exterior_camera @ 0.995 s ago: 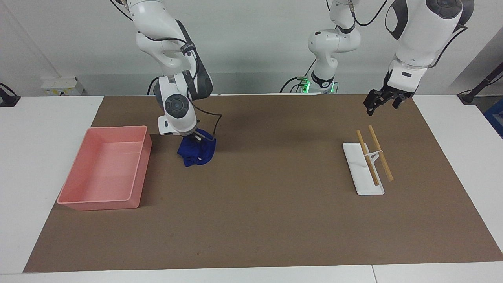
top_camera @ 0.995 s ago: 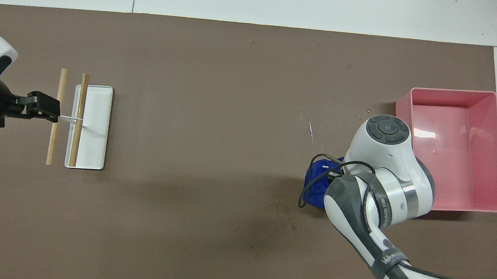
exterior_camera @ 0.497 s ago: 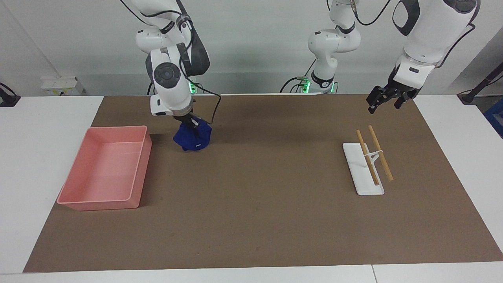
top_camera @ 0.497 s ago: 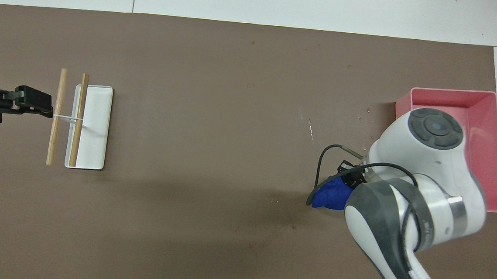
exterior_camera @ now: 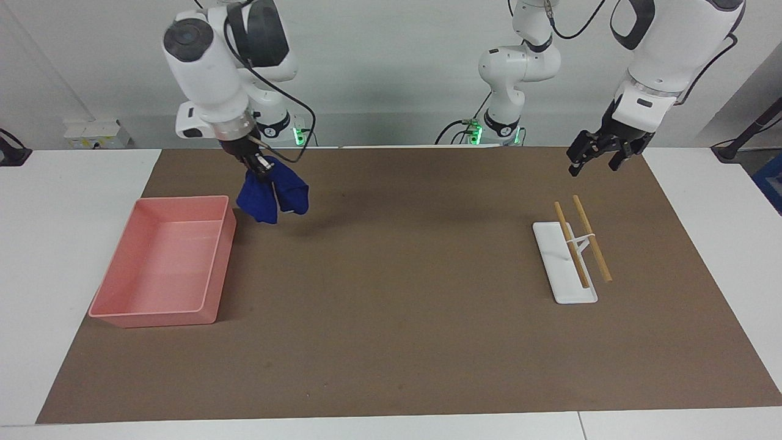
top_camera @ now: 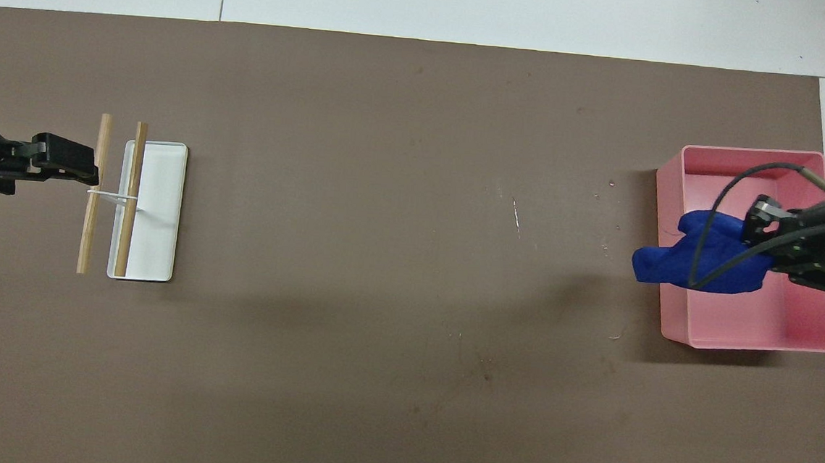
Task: Wipe water with towel using both arms
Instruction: 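Lower the towel into the pink bin and open the right gripper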
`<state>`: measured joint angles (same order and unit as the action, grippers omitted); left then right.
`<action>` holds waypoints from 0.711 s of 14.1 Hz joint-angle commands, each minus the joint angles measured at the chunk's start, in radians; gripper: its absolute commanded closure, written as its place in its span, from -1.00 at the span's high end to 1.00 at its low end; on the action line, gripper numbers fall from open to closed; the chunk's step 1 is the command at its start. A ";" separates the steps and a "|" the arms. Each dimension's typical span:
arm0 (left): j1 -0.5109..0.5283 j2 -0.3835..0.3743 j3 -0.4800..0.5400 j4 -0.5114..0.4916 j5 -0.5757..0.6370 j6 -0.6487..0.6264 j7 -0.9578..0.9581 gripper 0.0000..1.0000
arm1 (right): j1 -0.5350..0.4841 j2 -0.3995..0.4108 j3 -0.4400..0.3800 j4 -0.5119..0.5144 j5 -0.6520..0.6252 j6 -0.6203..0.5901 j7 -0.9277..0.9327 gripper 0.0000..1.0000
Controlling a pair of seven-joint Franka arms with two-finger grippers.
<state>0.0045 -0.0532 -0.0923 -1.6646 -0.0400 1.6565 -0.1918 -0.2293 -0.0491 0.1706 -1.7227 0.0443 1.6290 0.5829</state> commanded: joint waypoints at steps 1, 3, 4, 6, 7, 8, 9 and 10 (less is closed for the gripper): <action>-0.032 -0.017 0.014 -0.015 -0.005 0.016 0.011 1.00 | -0.119 0.034 0.009 -0.007 0.003 0.047 -0.179 -1.00; -0.043 -0.019 0.014 -0.015 0.018 0.011 0.011 1.00 | -0.171 0.046 0.009 -0.096 -0.006 0.170 -0.299 -1.00; -0.050 -0.020 0.013 -0.017 0.034 0.008 0.012 1.00 | -0.177 0.052 0.007 -0.141 -0.007 0.210 -0.307 -1.00; -0.055 -0.020 0.013 -0.014 0.034 0.003 0.014 1.00 | -0.208 0.092 0.007 -0.199 -0.007 0.265 -0.377 -1.00; -0.057 -0.017 0.013 -0.009 0.037 -0.001 0.014 1.00 | -0.212 0.116 0.006 -0.227 -0.007 0.320 -0.406 -1.00; -0.058 -0.017 0.011 -0.010 0.038 0.000 0.014 1.00 | -0.226 0.129 0.006 -0.257 -0.007 0.353 -0.408 -1.00; -0.066 -0.020 0.008 -0.015 0.038 -0.001 0.014 1.00 | -0.231 0.126 0.007 -0.299 -0.007 0.368 -0.406 -0.70; -0.066 -0.020 0.008 -0.015 0.038 0.002 0.012 1.00 | -0.229 0.118 0.007 -0.319 -0.007 0.376 -0.409 0.03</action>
<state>-0.0404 -0.0537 -0.0940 -1.6647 -0.0214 1.6574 -0.1879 -0.4389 0.1008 0.1643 -1.9831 0.0414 1.9754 0.2006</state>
